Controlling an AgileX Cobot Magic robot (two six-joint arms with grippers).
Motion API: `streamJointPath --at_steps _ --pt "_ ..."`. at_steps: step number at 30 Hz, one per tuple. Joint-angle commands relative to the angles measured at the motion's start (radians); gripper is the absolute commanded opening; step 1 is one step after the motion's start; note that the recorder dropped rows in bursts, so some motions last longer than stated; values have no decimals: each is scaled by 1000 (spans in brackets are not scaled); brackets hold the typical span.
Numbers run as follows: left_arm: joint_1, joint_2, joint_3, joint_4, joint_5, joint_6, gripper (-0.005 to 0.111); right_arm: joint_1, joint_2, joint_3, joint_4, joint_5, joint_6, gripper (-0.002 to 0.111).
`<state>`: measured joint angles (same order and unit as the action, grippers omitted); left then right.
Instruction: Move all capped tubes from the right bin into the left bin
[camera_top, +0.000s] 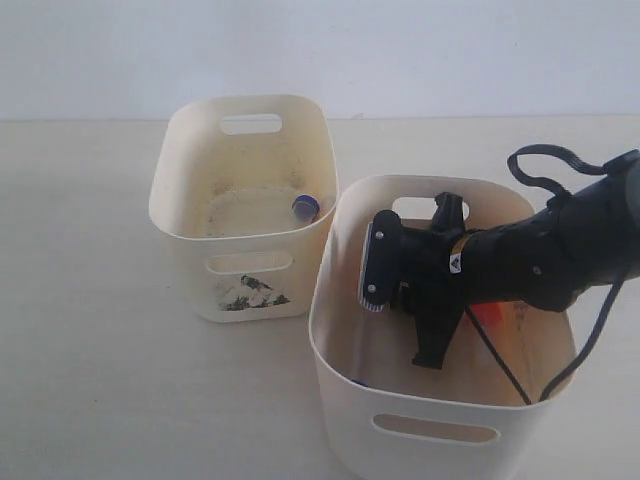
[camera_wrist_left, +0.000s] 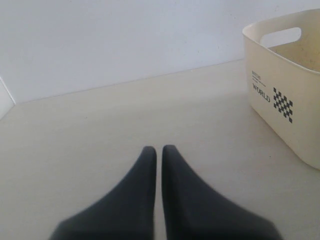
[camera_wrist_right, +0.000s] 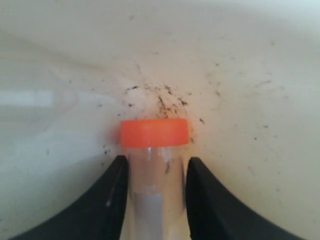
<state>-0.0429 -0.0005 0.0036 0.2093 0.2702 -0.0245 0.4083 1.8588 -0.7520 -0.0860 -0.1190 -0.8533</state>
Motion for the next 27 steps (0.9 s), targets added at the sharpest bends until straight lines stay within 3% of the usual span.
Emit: streamJointPath --at_steps 1,14,27 --pt "-1 0 -4 -4 -9 -13 4 -10 19 3 2 126 -36 0" --pt "-1 0 -4 -4 -9 -13 4 -10 -137 3 2 149 -9 0" --pt "-1 0 -4 -4 -9 -13 4 -1 -374 3 86 360 35 0"
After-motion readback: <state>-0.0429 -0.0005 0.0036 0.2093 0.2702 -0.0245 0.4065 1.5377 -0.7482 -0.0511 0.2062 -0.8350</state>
